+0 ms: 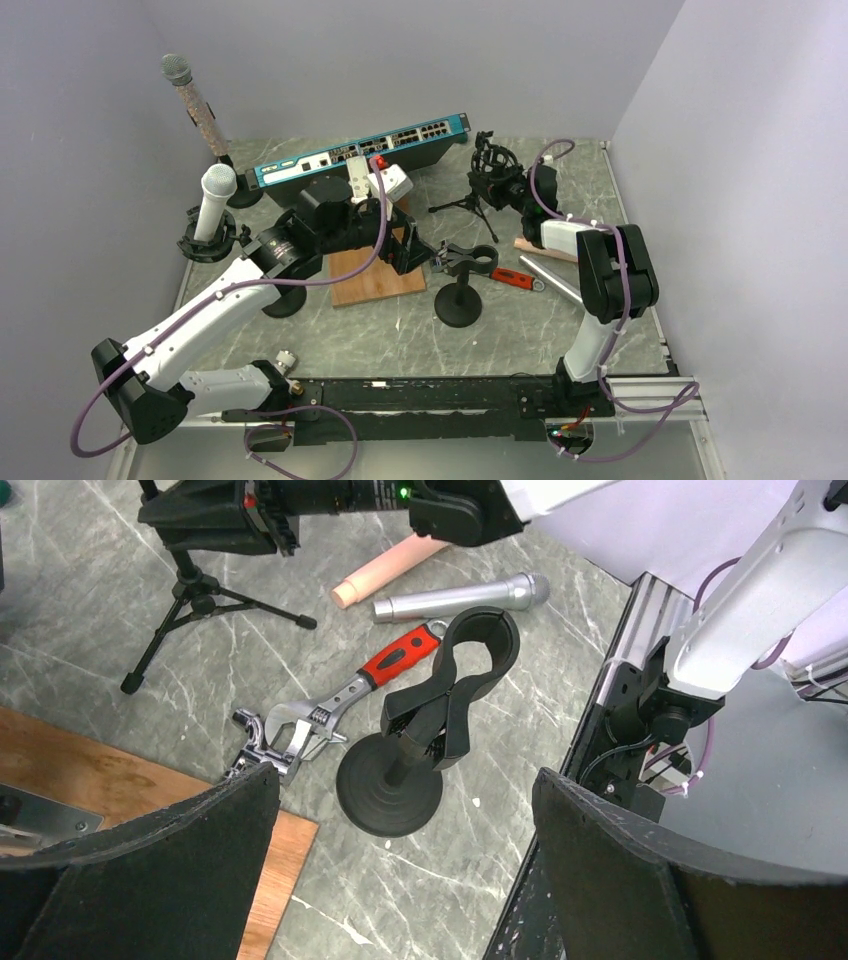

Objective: Remove the microphone from the stand

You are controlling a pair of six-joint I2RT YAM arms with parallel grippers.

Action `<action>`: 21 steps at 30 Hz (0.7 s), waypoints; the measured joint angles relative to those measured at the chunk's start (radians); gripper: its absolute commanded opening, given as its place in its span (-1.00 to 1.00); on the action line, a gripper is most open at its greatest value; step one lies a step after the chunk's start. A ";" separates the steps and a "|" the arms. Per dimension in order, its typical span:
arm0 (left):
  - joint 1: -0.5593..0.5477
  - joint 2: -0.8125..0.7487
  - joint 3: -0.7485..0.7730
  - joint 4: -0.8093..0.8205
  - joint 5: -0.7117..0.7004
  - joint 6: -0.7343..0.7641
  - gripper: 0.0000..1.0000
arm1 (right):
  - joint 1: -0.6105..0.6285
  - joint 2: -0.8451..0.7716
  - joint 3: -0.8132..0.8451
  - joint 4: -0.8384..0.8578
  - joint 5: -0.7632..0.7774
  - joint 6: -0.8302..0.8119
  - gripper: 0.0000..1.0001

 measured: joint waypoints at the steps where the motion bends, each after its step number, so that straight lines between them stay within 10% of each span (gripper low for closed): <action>1: 0.000 0.004 0.000 0.000 -0.001 0.000 0.99 | -0.006 0.006 0.016 -0.019 -0.016 -0.019 -1.00; 15: 0.000 0.014 0.005 -0.006 -0.003 0.010 0.99 | -0.111 0.171 0.376 -0.380 -0.491 -0.410 -1.00; 21: 0.000 0.023 0.010 -0.008 -0.008 0.017 0.99 | -0.116 0.159 0.451 -0.600 -0.367 -0.538 -1.00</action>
